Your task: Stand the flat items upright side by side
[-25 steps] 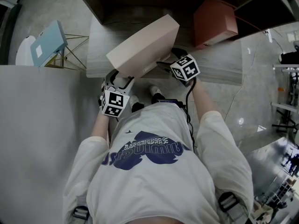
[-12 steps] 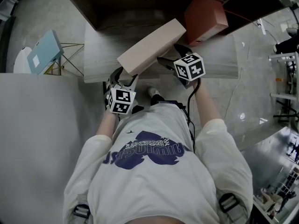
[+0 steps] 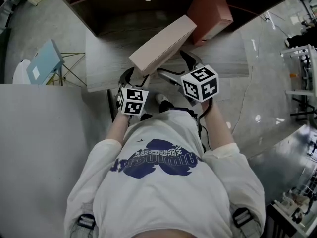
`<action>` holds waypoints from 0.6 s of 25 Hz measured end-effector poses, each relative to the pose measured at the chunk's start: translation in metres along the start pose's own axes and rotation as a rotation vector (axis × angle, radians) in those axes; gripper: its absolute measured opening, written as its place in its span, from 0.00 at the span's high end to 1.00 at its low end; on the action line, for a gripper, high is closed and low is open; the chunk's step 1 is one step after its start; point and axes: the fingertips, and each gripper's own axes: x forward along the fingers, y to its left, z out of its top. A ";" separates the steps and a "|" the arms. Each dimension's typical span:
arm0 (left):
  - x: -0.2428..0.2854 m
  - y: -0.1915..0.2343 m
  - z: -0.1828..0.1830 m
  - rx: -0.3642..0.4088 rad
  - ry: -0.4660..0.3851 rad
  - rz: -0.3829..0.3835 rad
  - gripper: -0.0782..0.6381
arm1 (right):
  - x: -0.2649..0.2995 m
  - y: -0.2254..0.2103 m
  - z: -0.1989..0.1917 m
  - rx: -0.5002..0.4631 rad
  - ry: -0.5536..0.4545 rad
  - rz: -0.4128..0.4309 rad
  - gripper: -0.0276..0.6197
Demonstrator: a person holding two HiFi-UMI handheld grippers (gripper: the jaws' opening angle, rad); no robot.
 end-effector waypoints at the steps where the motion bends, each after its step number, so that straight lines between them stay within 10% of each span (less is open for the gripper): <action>1: 0.002 -0.002 0.002 -0.005 0.000 -0.003 0.48 | -0.002 0.009 0.004 0.009 -0.010 0.003 0.25; 15: 0.013 -0.031 0.015 0.001 -0.003 -0.096 0.48 | 0.000 0.023 0.008 0.075 -0.016 -0.169 0.23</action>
